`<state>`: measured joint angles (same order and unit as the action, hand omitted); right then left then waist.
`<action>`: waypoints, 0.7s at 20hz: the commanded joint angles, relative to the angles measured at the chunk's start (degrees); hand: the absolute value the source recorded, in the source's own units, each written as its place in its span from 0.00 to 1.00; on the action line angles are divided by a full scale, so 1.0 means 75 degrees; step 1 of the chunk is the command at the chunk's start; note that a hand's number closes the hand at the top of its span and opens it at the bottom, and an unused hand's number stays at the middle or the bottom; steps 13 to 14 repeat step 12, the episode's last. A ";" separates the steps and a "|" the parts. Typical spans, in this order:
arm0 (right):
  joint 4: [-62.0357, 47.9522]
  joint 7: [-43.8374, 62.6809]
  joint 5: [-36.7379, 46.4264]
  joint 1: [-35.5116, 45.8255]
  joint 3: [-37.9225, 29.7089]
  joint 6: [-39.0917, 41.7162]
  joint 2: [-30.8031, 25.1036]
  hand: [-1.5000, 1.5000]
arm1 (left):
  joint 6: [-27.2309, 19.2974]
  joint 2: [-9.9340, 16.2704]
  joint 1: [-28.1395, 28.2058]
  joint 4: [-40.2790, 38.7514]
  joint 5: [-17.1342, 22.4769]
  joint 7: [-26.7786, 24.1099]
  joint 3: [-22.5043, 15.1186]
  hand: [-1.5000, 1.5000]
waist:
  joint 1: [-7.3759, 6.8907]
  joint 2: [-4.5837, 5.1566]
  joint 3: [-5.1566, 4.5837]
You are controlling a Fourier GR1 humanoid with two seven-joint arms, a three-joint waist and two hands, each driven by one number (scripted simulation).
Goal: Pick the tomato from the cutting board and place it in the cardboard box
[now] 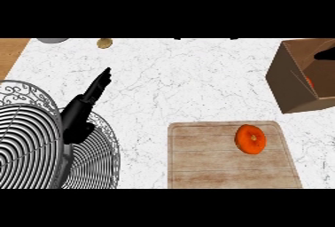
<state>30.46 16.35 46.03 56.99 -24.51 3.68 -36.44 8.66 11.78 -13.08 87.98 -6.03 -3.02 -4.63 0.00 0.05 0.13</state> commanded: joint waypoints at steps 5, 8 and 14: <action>0.0855 -0.0977 -0.2409 -0.0086 -0.2661 -0.2234 0.0318 0.00 | -0.0065 0.0331 0.0199 -0.0034 -0.0182 -0.0176 0.0265 0.50 | 0.0049 -0.0023 0.0011; 0.0951 -0.1426 -0.2866 -0.0549 -0.3152 -0.2534 0.0262 0.00 | 0.0071 0.0412 0.0001 0.0139 -0.0078 0.0096 0.0397 0.50 | 0.0000 0.0000 0.0002; 0.1565 -0.1845 -0.3378 -0.1467 -0.3503 -0.2352 0.0093 0.00 | 0.0261 0.0520 0.0352 0.0144 -0.0036 -0.0047 0.0499 0.50 | 0.0097 -0.0047 -0.0013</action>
